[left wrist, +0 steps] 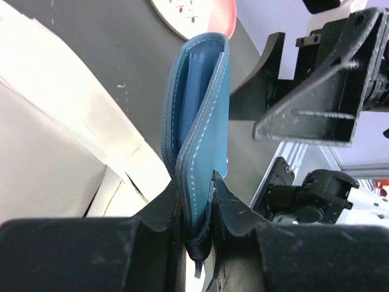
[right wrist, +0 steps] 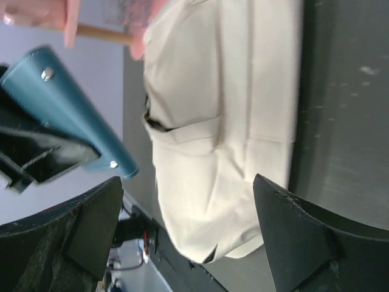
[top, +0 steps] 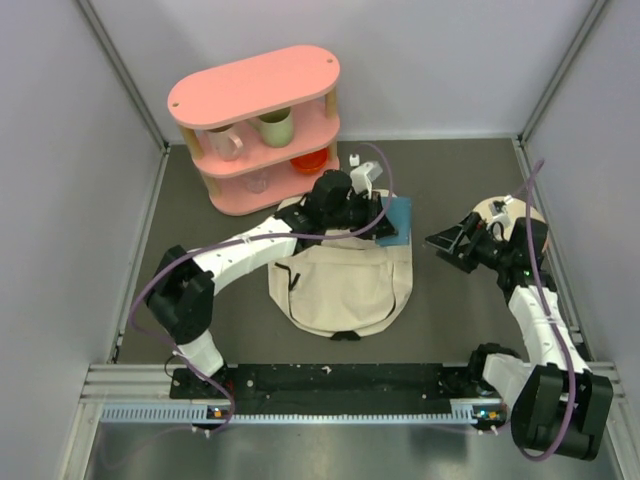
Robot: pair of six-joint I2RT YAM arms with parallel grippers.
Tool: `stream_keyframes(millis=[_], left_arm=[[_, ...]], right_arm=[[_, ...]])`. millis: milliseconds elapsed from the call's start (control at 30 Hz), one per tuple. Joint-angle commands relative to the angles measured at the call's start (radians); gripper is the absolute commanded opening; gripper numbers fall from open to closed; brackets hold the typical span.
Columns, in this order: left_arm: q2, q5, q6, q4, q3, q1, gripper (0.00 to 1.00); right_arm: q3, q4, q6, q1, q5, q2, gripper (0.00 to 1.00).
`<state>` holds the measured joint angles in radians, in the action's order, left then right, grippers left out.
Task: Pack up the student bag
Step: Pick up the personal item from the center of the board.
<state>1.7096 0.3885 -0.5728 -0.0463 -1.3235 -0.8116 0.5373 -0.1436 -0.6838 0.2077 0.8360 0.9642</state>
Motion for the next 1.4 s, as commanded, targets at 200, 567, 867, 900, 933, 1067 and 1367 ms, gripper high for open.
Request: stream_keyframes(millis=[200,567,867,900,933,1067,1367], left_arm=[[-0.057,0.115,-0.068,0.166,0.09,0.008,0.19],[-0.096,0.187,-0.093,0.233,0.127,0.034,0.18],[-0.085,0.236,-0.131,0.304,0.15,0.042,0.18],[-0.087,0.236,-0.133,0.307,0.152,0.042,0.18],[-0.087,0.234,-0.136,0.31,0.155,0.045,0.18],[-0.088,0.225,-0.133,0.303,0.161,0.054,0.26],[-0.152,0.155,-0.105,0.264,0.216,0.083,0.75]], right_arm=[[0.03,0.294,-0.112,-0.202,0.101,-0.035,0.83],[0.018,0.367,-0.121,-0.26,0.127,0.036,0.66],[0.001,0.505,-0.189,-0.289,0.176,0.111,0.45],[0.0,0.519,-0.192,-0.291,0.181,0.116,0.37],[0.001,0.526,-0.195,-0.292,0.192,0.122,0.33],[-0.008,0.518,-0.192,-0.295,0.176,0.108,0.12],[-0.019,0.478,-0.164,-0.297,0.156,0.097,0.04]])
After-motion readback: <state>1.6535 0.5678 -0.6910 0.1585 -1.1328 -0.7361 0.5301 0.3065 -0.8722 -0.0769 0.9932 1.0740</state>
